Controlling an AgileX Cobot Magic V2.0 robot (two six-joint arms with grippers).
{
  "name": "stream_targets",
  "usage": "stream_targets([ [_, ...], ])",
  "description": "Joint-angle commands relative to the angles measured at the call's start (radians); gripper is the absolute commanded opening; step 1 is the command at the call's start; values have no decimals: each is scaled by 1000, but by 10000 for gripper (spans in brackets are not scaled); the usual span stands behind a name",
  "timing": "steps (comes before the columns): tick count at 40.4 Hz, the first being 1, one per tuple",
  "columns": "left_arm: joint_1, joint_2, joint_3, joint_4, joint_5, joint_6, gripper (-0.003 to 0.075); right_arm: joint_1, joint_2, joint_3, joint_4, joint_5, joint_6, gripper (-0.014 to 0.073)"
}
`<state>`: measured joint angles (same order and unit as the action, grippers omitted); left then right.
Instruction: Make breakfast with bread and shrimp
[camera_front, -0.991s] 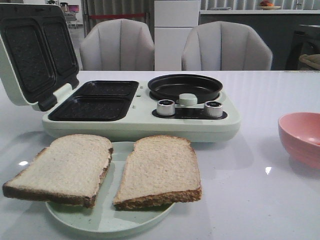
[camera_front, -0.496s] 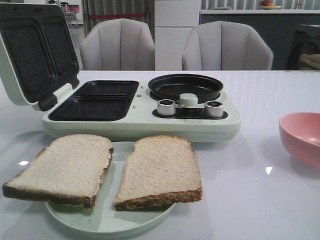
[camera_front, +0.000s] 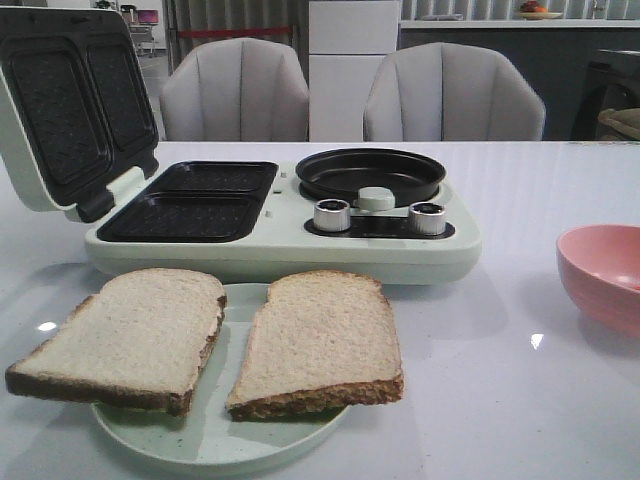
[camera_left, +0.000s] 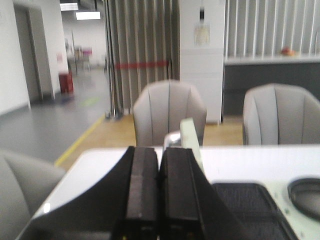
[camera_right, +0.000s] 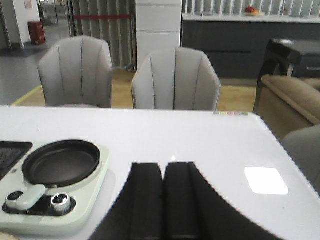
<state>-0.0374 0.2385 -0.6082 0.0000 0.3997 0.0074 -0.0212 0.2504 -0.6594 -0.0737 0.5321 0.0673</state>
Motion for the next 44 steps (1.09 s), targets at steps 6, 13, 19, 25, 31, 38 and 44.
stream_targets([
  [6, -8, 140, -60, -9, 51, -7, 101, -4, 141, -36, 2, 56, -4, 43],
  [13, -8, 201, -60, -9, 119, -7, 101, -4, 216, -14, 2, 100, -4, 43],
  [19, -8, 240, -56, -9, 119, -7, 101, -4, 263, -14, 2, 113, -4, 43],
  [25, -8, 250, -41, -9, 119, -7, 102, -4, 274, -14, 2, 115, -4, 54],
  [31, -8, 252, -23, -9, 119, -7, 179, -4, 274, -14, 2, 118, -4, 216],
  [38, -8, 252, -21, -9, 119, -7, 500, -4, 274, -14, 2, 125, -4, 487],
  [44, -8, 252, -21, -7, 119, -7, 598, -4, 274, -14, 2, 127, -4, 518],
])
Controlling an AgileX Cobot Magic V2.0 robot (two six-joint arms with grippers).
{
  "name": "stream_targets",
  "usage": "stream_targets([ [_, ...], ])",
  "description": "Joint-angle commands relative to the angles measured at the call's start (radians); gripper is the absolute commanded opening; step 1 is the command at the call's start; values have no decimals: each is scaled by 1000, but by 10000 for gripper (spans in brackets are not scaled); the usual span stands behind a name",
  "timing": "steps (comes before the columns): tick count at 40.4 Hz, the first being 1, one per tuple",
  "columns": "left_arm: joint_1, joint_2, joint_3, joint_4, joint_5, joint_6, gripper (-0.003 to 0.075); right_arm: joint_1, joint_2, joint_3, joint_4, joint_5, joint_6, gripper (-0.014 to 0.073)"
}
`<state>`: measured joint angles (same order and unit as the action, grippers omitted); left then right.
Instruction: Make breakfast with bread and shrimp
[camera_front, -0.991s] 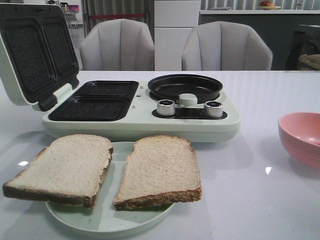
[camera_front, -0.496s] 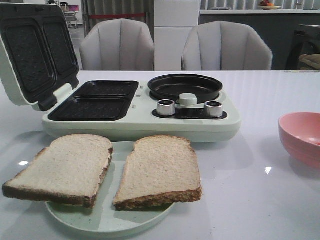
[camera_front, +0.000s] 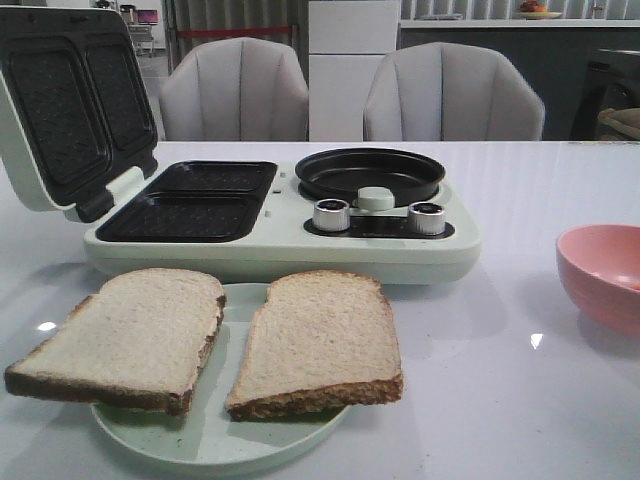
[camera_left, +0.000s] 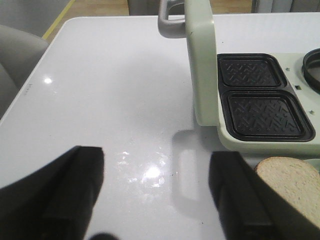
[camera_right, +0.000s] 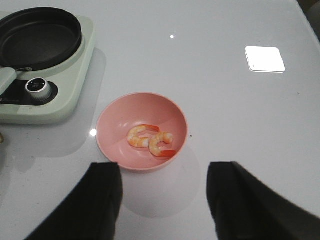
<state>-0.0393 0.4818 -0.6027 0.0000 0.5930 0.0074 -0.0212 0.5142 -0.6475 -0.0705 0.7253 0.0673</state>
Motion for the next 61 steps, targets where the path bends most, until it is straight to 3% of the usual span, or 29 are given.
stream_targets([
  [1, -6, 9, -27, -5, -75, -7, 594, -4, 11, -26, -1, -66, -4, 518],
  [7, -91, 12, -27, -8, -84, 115, 583, -4, 11, -26, -1, -66, -4, 518],
  [20, -499, 153, -27, 23, -18, 403, 583, -4, 11, -26, -1, -66, -4, 518],
  [28, -725, 343, 10, 259, 12, 426, 583, -4, 11, -26, -1, -66, -4, 518],
  [32, -817, 429, 75, 441, -55, 312, 582, -4, 11, -26, -1, -66, -4, 518],
  [39, -983, 546, 138, 948, -9, -204, 582, -4, 11, -26, -1, -66, -4, 518],
  [47, -1030, 684, 170, 1279, 33, -569, 555, -4, 11, -26, -1, -66, -4, 518],
  [61, -1030, 863, 170, 1409, 63, -679, 520, -4, 11, -26, -1, -66, -4, 518],
])
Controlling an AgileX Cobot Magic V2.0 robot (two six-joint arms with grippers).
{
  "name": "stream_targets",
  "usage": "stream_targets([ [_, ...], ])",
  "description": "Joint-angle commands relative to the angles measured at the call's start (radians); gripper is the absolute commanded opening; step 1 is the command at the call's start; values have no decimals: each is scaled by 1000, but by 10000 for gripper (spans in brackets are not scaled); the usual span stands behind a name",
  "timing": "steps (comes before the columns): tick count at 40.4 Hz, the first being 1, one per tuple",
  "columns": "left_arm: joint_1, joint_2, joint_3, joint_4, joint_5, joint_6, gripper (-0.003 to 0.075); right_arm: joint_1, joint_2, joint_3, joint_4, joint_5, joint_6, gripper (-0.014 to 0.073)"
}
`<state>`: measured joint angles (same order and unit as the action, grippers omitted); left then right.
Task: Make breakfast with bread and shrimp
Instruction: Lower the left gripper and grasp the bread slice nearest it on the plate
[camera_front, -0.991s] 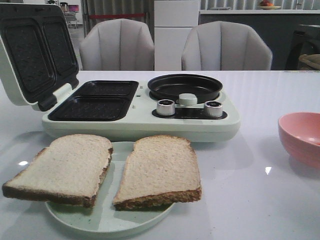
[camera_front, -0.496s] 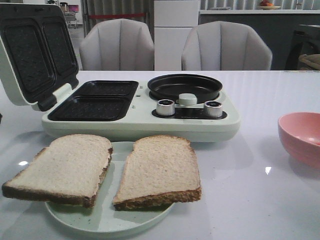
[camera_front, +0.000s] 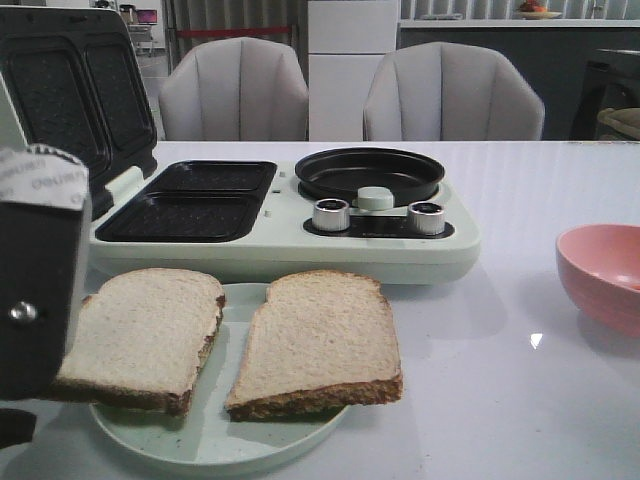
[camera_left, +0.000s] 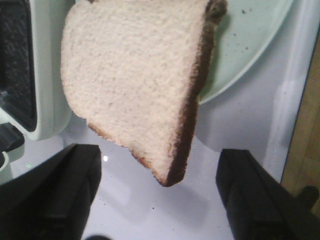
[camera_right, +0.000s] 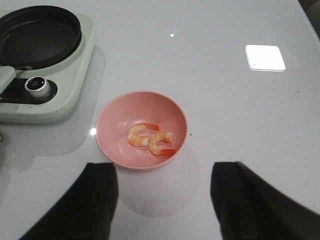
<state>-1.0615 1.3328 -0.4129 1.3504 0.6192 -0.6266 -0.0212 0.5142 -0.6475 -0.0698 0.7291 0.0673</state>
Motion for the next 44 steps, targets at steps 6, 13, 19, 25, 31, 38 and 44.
stream_targets([
  [6, -6, 73, -19, 156, 72, -196, 519, -4, 11, -26, -2, -70, -4, 518],
  [13, -6, 144, -19, 252, 130, -295, 519, -4, 11, -26, -2, -70, -4, 518],
  [19, 0, 205, -19, 283, 140, -303, 516, -4, 11, -26, -2, -70, -4, 518],
  [25, 5, 241, -19, 317, 185, -356, 472, -4, 11, -26, -2, -70, -4, 518],
  [31, 5, 241, -19, 333, 185, -383, 388, -4, 11, -26, -2, -70, -4, 518],
  [38, 5, 241, -19, 333, 185, -383, 268, -4, 11, -26, -2, -70, -4, 518],
  [44, 3, 241, -19, 333, 187, -383, 174, -4, 11, -26, -2, -70, -4, 518],
])
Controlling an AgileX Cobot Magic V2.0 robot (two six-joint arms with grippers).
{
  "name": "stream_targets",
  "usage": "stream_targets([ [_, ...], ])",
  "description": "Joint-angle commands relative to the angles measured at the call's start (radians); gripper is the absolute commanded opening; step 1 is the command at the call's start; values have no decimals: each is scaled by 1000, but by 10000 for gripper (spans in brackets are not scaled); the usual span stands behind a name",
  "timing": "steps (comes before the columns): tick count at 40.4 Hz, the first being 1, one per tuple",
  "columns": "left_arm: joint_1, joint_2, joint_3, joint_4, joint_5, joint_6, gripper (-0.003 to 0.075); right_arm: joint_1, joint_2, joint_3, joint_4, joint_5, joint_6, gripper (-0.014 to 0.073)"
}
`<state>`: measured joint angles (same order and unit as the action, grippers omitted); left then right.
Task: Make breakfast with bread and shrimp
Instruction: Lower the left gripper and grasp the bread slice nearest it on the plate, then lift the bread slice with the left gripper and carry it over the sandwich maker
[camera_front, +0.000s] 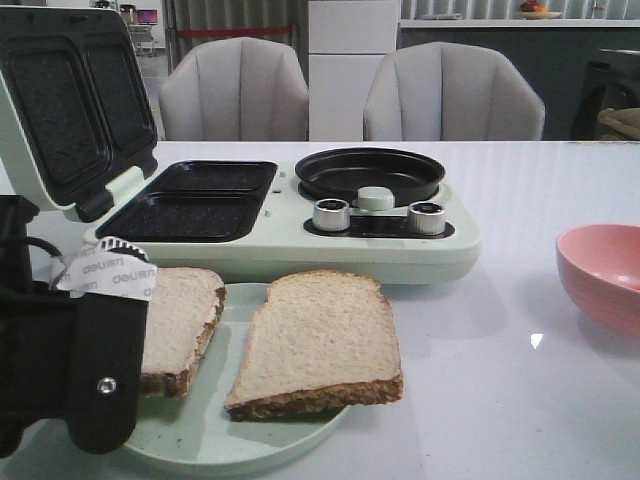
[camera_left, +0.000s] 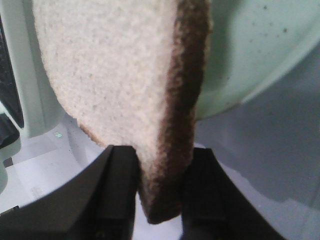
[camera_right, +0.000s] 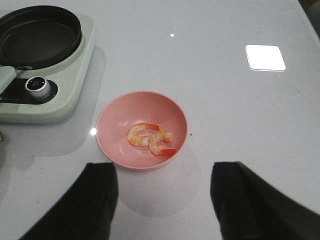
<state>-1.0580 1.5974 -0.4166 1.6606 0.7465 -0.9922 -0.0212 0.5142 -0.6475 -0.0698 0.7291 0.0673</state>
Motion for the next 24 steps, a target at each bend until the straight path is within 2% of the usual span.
stream_targets([
  [1, -3, -24, -16, 23, 62, -17, 161, -4, 11, -26, -2, -70, -4, 518],
  [6, -23, -35, -16, 16, 67, -41, 97, -4, 11, -26, -2, -70, -4, 518],
  [11, -54, -79, -16, -1, 101, -42, 101, -4, 11, -26, -2, -70, -4, 518],
  [17, -92, -156, -16, -3, 206, -41, 101, -4, 11, -26, -2, -70, -4, 518],
  [24, -112, -264, -20, 54, 275, -33, 101, -4, 11, -26, -2, -70, -4, 518],
])
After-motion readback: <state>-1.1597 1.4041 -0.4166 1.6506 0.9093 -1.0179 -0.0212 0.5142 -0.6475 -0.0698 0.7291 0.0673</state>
